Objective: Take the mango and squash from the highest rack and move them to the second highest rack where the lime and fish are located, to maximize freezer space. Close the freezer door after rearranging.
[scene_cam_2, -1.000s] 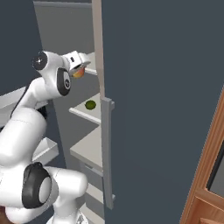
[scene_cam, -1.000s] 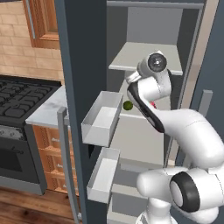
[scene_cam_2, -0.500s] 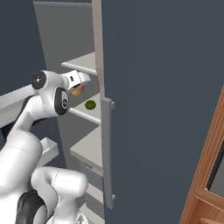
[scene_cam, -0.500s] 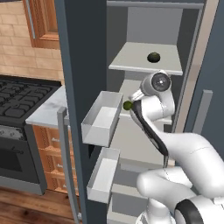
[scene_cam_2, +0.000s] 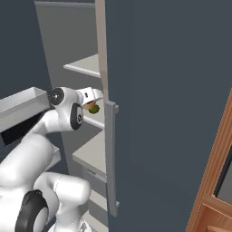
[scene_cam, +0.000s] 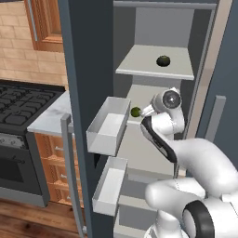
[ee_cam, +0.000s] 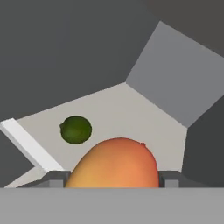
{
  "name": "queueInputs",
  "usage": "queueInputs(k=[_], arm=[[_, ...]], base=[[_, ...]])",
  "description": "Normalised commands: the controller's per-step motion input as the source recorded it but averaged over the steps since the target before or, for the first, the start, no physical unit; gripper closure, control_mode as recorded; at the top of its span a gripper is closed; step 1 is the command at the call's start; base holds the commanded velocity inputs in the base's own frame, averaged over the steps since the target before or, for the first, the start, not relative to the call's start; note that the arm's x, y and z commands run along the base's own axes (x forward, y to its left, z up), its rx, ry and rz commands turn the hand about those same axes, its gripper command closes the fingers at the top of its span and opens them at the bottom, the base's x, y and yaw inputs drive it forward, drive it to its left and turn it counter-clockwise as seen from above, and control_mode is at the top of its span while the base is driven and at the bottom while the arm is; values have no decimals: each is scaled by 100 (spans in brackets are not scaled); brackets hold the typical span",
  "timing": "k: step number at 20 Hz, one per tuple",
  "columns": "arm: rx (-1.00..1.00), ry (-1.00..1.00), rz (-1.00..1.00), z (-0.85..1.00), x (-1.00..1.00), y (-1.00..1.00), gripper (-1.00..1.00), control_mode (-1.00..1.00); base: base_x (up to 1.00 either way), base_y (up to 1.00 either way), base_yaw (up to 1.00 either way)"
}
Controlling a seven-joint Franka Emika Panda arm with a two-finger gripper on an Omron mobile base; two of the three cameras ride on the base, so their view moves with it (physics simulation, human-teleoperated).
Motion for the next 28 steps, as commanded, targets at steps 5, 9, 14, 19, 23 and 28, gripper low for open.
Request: queueInputs(k=[5,9,14,19,23,28], arm=[[0,4,-21,-27,51,-3,100,-100],[0,28,-18,-19,50,0,100,-100],[14,10,-1,-29,43,-16,100,-100],[17,0,0,-37,40,-23,100,-100],[10,0,0,-35,46,-13,100,-100],[6,0,0,-34,43,-5,100,-100]], base=[[0,0,0],[0,0,0],[0,0,0],[0,0,0],[0,0,0],[0,0,0]])
